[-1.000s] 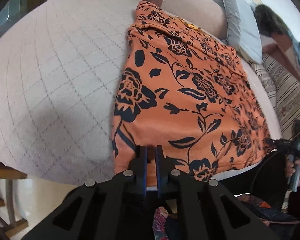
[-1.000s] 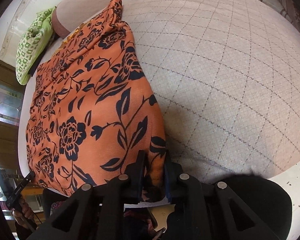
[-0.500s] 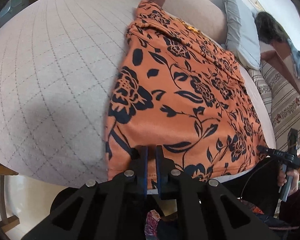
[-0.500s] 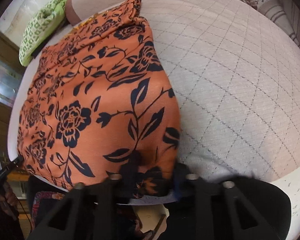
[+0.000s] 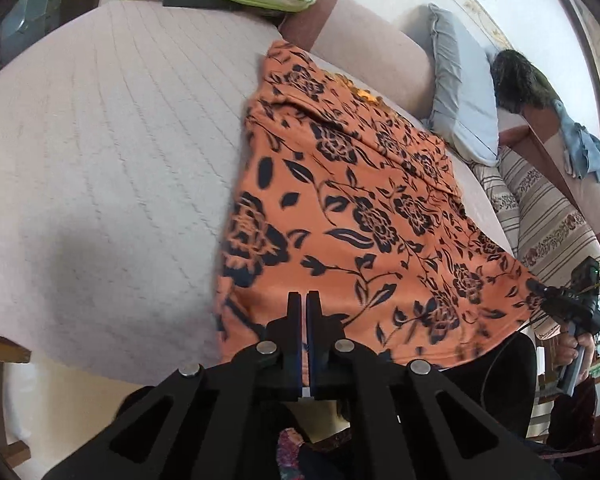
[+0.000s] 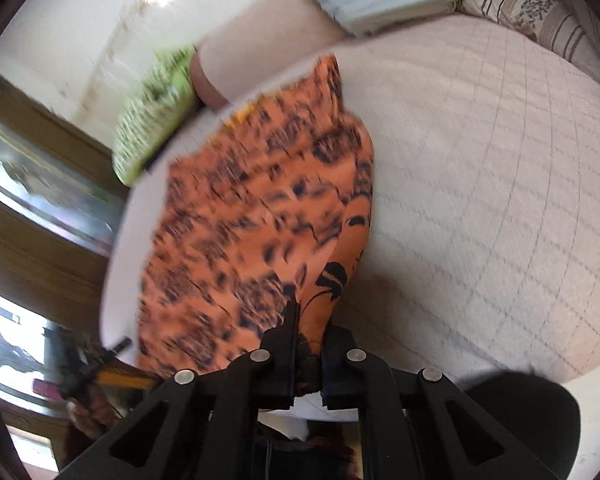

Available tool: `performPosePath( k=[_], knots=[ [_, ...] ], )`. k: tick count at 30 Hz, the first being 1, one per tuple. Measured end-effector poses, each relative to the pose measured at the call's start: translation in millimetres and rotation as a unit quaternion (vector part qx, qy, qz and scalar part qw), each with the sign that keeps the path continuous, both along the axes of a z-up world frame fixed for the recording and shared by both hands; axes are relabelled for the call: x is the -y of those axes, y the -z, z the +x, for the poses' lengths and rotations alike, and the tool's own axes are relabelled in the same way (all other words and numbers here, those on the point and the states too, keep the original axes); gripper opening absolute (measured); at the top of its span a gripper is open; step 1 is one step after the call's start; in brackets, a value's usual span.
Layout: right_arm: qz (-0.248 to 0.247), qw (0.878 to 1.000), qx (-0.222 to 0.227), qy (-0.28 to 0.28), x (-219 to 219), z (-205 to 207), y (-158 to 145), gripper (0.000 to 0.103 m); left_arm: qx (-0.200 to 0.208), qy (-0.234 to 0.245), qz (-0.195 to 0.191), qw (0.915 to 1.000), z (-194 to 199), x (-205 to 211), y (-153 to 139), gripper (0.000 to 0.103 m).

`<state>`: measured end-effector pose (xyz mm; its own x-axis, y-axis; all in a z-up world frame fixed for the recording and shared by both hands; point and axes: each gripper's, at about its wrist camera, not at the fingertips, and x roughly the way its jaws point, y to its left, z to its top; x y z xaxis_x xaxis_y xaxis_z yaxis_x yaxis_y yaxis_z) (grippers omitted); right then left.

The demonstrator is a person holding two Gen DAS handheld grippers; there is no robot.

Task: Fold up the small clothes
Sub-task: 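Hold the hem with both grippers and fold it up toward the collar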

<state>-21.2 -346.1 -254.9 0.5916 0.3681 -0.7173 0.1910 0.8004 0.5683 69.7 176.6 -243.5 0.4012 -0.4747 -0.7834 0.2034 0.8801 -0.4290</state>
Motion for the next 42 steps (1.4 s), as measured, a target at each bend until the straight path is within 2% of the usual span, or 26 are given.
performPosePath(
  k=[2,3,4,6,12,14,16,18,20,22,24,28,34,37,39,42],
  knots=[
    [-0.009,1.0,0.001,0.007,2.5,0.7,-4.5,0.008,0.001,-0.007,0.022,0.9997,-3.7,-7.7,-0.1,0.005],
    [-0.013,1.0,-0.002,0.008,3.5,0.2,-4.2,0.008,-0.002,-0.004,0.026,0.9997,-5.5,-8.4,1.5,0.02],
    [-0.013,1.0,-0.006,0.01,3.9,-0.9,-2.6,0.008,-0.008,-0.002,0.028,0.9996,-7.9,-9.2,4.0,0.048],
    [-0.006,1.0,-0.021,0.012,5.0,-2.1,6.6,0.008,-0.013,-0.007,0.036,0.9992,-14.9,-9.9,10.8,0.075],
    [-0.014,0.998,-0.057,0.006,3.1,-1.4,37.9,0.008,-0.017,0.003,0.044,0.9989,-19.2,2.9,26.5,0.074],
    [-0.018,0.998,-0.063,0.006,4.2,-1.2,43.7,0.008,-0.024,0.009,0.069,0.9973,-18.4,10.8,34.3,0.072],
    [-0.018,0.997,-0.068,0.009,6.7,-2.0,48.7,0.008,-0.04,-0.001,0.083,0.9958,-12.0,11.4,46.2,0.059],
    [-0.014,0.997,-0.075,0.013,10.3,-3.5,55.6,0.008,-0.045,-0.013,0.071,0.9964,-9.8,6.2,48.1,0.055],
    [-0.015,0.996,-0.084,0.015,12.0,-5.0,61.9,0.008,-0.042,-0.018,0.071,0.9964,-9.8,2.0,46.6,0.04],
    [-0.015,0.996,-0.091,0.015,12.6,-5.1,68.1,0.008,-0.039,-0.015,0.076,0.9962,-10.9,-1.3,46.6,0.02],
    [-0.016,0.995,-0.098,0.016,12.7,-3.7,73.8,0.008,-0.042,-0.011,0.055,0.9976,-11.6,-4.3,46.9,0.012],
    [-0.019,0.995,-0.095,0.011,11.3,-0.3,74.0,0.008,-0.03,-0.002,0.066,0.9974,-11.0,2.8,44.1,0.01],
    [0.004,0.996,-0.091,0.017,17.8,-1.0,74.8,0.008,-0.025,-0.008,0.026,0.9993,-9.7,-1.8,23.4,0.009],
    [0.022,0.997,-0.077,0.015,17.8,-2.1,66.8,0.008,-0.016,-0.012,-0.001,0.9998,-5.8,-3.8,2.2,0.009],
    [0.056,0.997,-0.057,0.011,19.5,-2.3,55.4,0.008,-0.007,-0.01,-0.019,0.9997,1.7,-0.3,-16.0,0.009],
    [0.079,0.997,-0.018,-0.001,23.6,3.6,27.5,0.008,0.013,-0.008,-0.048,0.9987,21.5,-2.1,-48.2,0.009]
  ],
)
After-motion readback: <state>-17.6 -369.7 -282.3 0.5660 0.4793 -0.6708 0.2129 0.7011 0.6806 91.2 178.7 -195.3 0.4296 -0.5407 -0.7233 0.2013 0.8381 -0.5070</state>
